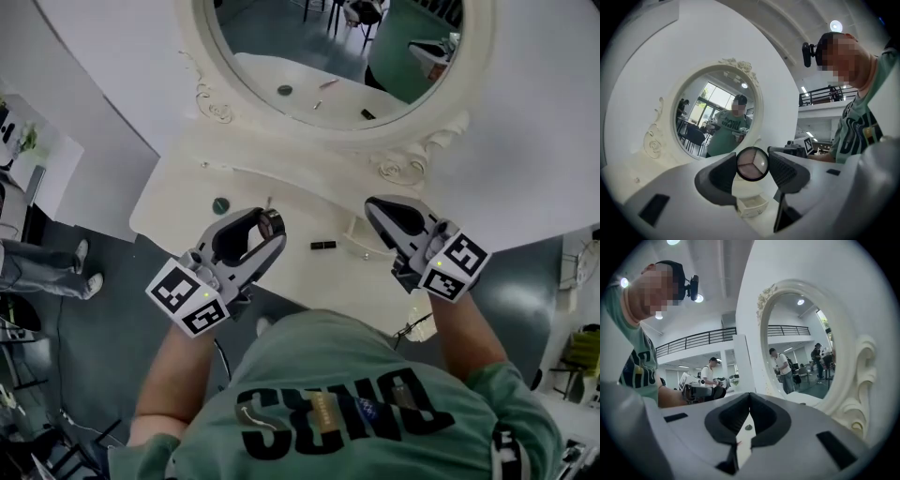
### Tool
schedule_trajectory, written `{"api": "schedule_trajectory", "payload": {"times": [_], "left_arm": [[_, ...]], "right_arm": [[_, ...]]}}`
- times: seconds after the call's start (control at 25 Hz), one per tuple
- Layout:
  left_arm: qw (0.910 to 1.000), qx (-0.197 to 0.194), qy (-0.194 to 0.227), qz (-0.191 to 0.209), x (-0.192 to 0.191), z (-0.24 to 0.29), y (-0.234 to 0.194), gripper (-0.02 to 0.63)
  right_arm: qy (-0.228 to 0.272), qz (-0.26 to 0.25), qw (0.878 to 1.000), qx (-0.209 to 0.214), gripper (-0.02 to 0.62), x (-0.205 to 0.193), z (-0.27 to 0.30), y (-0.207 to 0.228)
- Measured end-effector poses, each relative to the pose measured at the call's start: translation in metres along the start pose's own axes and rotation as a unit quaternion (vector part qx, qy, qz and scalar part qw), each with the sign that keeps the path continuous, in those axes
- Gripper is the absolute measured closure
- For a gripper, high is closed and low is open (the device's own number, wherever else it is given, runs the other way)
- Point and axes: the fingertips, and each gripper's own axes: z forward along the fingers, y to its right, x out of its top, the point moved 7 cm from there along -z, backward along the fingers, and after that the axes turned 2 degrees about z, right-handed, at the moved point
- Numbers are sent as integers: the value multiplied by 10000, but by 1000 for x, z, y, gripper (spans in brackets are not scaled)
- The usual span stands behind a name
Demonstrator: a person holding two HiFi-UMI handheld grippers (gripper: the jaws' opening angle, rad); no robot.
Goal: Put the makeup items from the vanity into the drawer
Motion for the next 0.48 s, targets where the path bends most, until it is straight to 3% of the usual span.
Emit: {"api": "schedule_trajectory", "payload": {"times": [0.12,0.24,0.36,0.48], "left_arm": [[9979,-394,-511,42,-31,58,3,380],[9892,-804,-1193,296,-75,118,14,380],[9739,-1105,-1883,622,-122,176,24,380],[9498,-1426,-2594,1015,-168,222,37,380]], "right_arm": [[-21,153,9989,-449,584,-17,-37,26],[-24,354,9954,-892,584,-36,-79,49],[-32,460,9921,-1163,584,-55,-115,76],[-87,594,9889,-1359,584,-80,-147,93]]}}
